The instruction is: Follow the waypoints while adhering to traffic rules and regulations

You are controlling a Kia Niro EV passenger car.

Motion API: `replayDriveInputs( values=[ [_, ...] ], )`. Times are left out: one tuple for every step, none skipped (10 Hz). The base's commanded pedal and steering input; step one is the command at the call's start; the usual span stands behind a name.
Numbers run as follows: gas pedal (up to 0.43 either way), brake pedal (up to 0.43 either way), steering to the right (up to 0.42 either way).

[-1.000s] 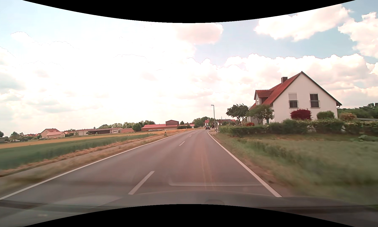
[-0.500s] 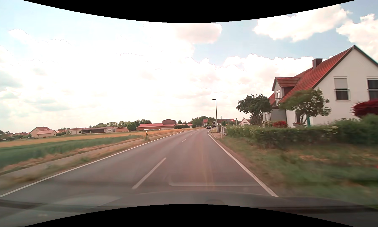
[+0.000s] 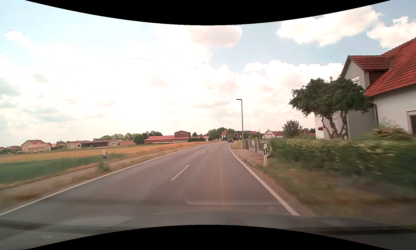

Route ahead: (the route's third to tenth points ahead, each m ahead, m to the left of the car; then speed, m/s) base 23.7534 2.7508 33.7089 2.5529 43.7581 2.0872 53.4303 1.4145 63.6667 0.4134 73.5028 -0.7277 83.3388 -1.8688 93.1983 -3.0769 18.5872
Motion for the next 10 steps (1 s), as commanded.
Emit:
replayDriveInputs(
  values=[
    [0.118,0.000,0.004],
    [0.118,0.000,0.004],
    [0.118,0.000,0.004],
    [0.110,0.000,0.004],
    [0.110,0.000,0.004],
    [0.110,0.000,0.004],
    [0.110,0.000,0.004],
    [0.110,0.000,0.004],
    [0.110,0.000,0.004],
    [0.110,0.000,0.006]
  ],
)
